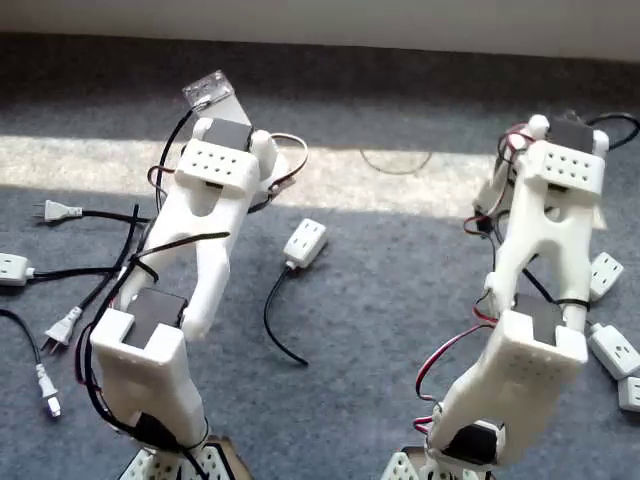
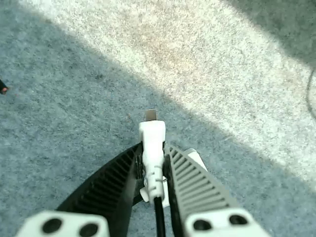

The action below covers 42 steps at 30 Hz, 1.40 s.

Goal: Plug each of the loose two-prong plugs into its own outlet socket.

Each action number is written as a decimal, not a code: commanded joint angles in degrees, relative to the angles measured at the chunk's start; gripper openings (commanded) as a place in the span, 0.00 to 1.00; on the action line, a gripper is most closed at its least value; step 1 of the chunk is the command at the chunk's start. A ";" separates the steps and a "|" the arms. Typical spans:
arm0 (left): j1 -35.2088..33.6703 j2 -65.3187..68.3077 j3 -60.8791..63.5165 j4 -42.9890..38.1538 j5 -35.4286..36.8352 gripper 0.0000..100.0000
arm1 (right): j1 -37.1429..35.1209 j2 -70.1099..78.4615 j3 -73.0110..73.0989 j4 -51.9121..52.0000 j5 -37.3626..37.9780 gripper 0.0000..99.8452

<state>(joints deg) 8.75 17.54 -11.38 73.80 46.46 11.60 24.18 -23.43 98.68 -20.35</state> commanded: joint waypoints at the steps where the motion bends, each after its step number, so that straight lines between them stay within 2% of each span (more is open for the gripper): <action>1: 3.65 -0.75 -4.26 0.26 -0.26 0.01 | 3.82 -2.68 8.75 0.66 3.25 0.20; 5: 4.53 -0.66 -4.62 -0.18 1.14 0.01 | 6.37 -2.33 20.97 -5.76 3.34 0.20; 7: 4.70 -0.66 -4.62 0.18 7.91 0.01 | 7.25 -2.42 27.56 -11.03 3.25 0.20; 9: 4.35 -0.66 -4.26 0.35 17.58 0.01 | 7.69 -2.42 33.10 -16.13 1.23 0.20; 12: 4.00 -0.66 -4.70 4.84 31.12 0.01 | 8.57 -2.51 38.55 -22.20 -0.70 0.20; 14: 4.53 -0.75 -5.67 8.00 34.55 0.01 | 8.92 -2.59 39.34 -24.40 -0.70 0.20; 18: 7.69 -0.40 -8.48 13.98 37.89 0.01 | 8.84 -2.59 39.43 -24.31 -0.79 0.20; 21: 10.95 -0.40 -8.92 14.77 39.74 0.01 | 8.66 -2.59 39.52 -24.31 -1.14 0.20; 24: 13.67 -0.13 -9.54 12.48 40.18 0.01 | 7.60 -2.59 39.52 -24.31 -3.96 0.20; 28: 15.87 -0.04 -8.84 6.68 40.18 0.01 | 7.52 -2.59 39.52 -24.31 -4.04 0.20; 35: 14.11 2.07 -9.10 1.41 40.18 0.01 | 6.20 -2.59 39.34 -24.40 -4.31 0.20; 42: 13.41 8.92 -9.36 1.05 40.18 0.01 | 6.29 -2.59 39.34 -24.40 -4.31 0.20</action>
<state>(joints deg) 23.69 24.13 -18.68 75.56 86.29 18.64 22.07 15.78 75.91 -23.87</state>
